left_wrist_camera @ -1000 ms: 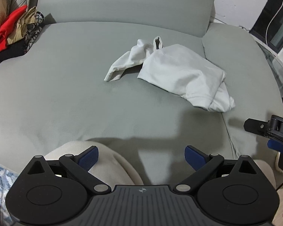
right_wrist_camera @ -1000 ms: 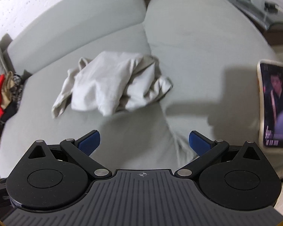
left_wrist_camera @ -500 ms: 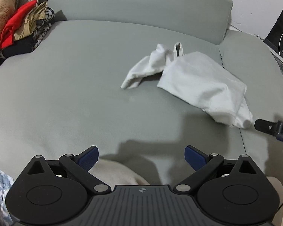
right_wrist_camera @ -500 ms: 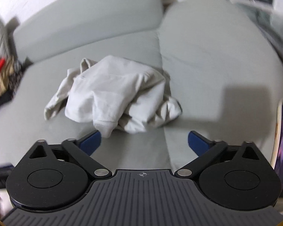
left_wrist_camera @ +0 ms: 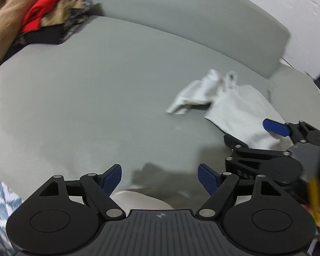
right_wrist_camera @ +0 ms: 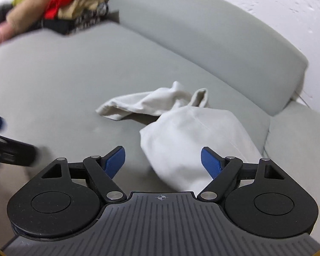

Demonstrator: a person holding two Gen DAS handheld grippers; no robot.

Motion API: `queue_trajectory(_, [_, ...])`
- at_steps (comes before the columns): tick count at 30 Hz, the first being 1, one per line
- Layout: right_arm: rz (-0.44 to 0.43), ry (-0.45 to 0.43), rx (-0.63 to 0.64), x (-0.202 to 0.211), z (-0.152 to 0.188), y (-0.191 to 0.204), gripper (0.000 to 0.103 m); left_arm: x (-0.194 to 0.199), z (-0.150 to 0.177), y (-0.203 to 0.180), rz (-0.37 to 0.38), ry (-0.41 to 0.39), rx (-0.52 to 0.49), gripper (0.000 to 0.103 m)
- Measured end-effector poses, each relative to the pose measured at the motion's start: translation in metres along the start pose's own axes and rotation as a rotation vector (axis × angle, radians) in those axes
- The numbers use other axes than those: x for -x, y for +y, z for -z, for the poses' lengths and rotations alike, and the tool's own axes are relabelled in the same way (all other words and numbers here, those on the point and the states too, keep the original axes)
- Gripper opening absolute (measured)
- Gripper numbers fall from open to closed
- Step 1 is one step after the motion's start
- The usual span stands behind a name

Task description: Fold clothes

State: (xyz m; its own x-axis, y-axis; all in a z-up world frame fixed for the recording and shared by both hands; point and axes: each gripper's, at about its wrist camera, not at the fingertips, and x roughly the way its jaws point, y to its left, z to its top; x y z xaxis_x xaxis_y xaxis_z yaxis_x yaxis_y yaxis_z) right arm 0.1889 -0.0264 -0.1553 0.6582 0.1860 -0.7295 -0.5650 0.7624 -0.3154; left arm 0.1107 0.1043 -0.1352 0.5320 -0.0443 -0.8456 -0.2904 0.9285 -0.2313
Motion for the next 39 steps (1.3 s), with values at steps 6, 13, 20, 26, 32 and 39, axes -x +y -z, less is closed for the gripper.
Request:
queue_trajectory(6, [0.105,0.055,0.183,-0.036,0.001,0.029,0.082,-0.006,-0.003,0.016,-0.001,0.010,0.045,0.078])
queue_trajectory(13, [0.136,0.007,-0.145,-0.008,-0.024,-0.022,0.004,0.002,0.001,0.013,0.019,-0.012,0.025,0.078])
queue_trajectory(20, [-0.047,-0.288,-0.559,0.119,-0.060,-0.103,0.003,0.027,0.006,0.009,0.036,-0.072,0.020,0.078])
queue_trajectory(26, [-0.119,-0.581,-0.893,0.256,-0.045,-0.193,0.003,0.069,0.004,0.004,0.070,-0.168,-0.009,0.079])
queue_trajectory(32, [0.091,-0.328,-1.195,0.255,0.081,-0.256,0.003,0.092,0.015,-0.008,0.107,-0.196,-0.128,0.083])
queue_trajectory(39, [0.150,-0.102,-1.423,0.240,0.235,-0.251,0.003,0.064,0.044,-0.052,0.206,-0.048,-0.267,0.083])
